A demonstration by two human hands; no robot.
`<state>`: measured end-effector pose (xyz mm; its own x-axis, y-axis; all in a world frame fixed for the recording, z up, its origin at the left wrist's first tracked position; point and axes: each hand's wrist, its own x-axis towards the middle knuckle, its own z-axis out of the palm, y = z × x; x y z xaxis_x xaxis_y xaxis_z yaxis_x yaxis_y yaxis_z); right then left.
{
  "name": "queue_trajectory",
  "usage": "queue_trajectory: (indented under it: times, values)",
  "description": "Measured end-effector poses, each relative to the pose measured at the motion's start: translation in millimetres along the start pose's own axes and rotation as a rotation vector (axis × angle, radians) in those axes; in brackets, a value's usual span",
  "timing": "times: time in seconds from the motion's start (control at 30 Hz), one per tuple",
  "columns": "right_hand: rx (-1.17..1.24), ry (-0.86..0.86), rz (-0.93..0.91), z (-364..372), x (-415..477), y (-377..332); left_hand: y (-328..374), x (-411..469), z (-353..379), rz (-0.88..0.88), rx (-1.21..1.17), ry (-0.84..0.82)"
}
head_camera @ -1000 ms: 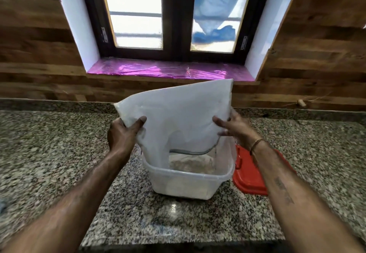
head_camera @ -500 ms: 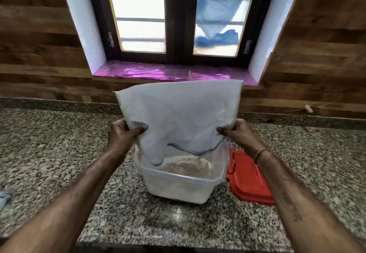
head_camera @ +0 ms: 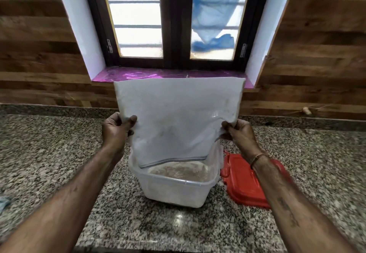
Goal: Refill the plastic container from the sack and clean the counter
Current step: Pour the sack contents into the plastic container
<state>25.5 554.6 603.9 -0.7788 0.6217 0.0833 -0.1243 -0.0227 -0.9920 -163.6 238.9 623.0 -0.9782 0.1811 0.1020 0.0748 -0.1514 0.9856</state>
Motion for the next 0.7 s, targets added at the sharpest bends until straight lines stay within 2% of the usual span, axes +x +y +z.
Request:
queue_trajectory:
  times: [0.1,0.13,0.23,0.4,0.47,0.57,0.63,0.7]
  values:
    - [0.032,0.023,0.009,-2.6,-4.4,0.4,-6.1,-9.6,-7.2,-0.146,0.119,-0.195]
    - [0.030,0.030,0.009,-3.0,-5.0,0.9,-9.1,-12.5,-9.6,-0.186,0.162,-0.215]
    - [-0.017,0.065,-0.008,-5.7,-3.0,3.6,-14.3,-18.2,-10.5,-0.199,0.149,-0.129]
    - [-0.103,0.141,-0.049,-8.4,-3.6,4.8,-15.2,-14.9,-3.2,-0.107,0.054,-0.043]
    - [-0.099,0.168,-0.066,-8.0,-5.2,4.3,-17.2,-13.4,-5.2,-0.097,0.047,-0.071]
    - [-0.110,0.195,-0.085,-5.0,-4.9,4.6,-25.8,-15.7,-12.9,-0.102,0.193,-0.205]
    - [-0.103,0.158,-0.092,-2.6,-5.5,4.1,-29.5,-14.3,-14.0,-0.087,0.215,-0.166]
    - [-0.090,0.021,-0.046,-2.6,-9.4,1.2,-30.0,-14.2,-8.6,-0.078,0.145,-0.087]
